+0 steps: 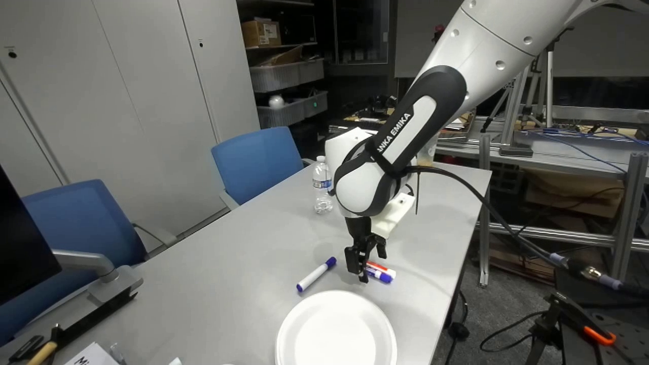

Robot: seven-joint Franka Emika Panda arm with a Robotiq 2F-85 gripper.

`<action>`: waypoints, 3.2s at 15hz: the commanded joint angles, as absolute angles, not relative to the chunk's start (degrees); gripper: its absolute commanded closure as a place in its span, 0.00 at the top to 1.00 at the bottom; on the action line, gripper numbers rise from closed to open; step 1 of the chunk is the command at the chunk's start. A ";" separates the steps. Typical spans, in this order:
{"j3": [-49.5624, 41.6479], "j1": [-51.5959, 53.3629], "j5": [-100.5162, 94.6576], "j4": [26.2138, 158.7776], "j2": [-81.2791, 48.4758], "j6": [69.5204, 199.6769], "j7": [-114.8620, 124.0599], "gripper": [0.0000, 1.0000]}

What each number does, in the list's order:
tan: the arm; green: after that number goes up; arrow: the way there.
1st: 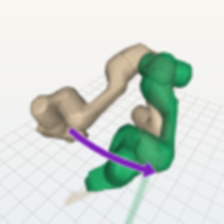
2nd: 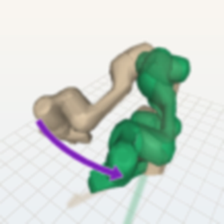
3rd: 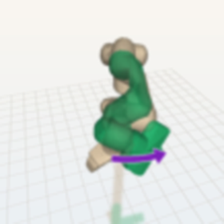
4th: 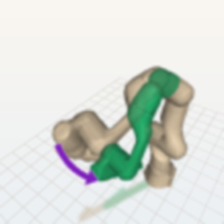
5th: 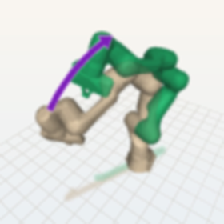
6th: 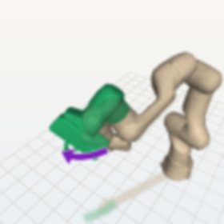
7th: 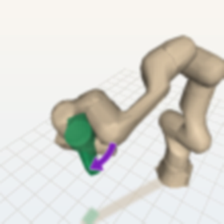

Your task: Put the markers on the plate

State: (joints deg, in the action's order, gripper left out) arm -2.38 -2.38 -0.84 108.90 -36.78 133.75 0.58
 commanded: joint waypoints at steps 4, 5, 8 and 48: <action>-2.93 -2.16 -1.09 105.04 -41.08 136.13 1.43 0.49; -2.85 -2.14 -1.03 104.84 -41.14 136.06 1.35 0.42; -3.02 -2.20 -1.08 104.52 -40.72 136.01 1.36 0.21; 5.56 5.91 0.85 106.44 -34.10 130.36 0.51 1.00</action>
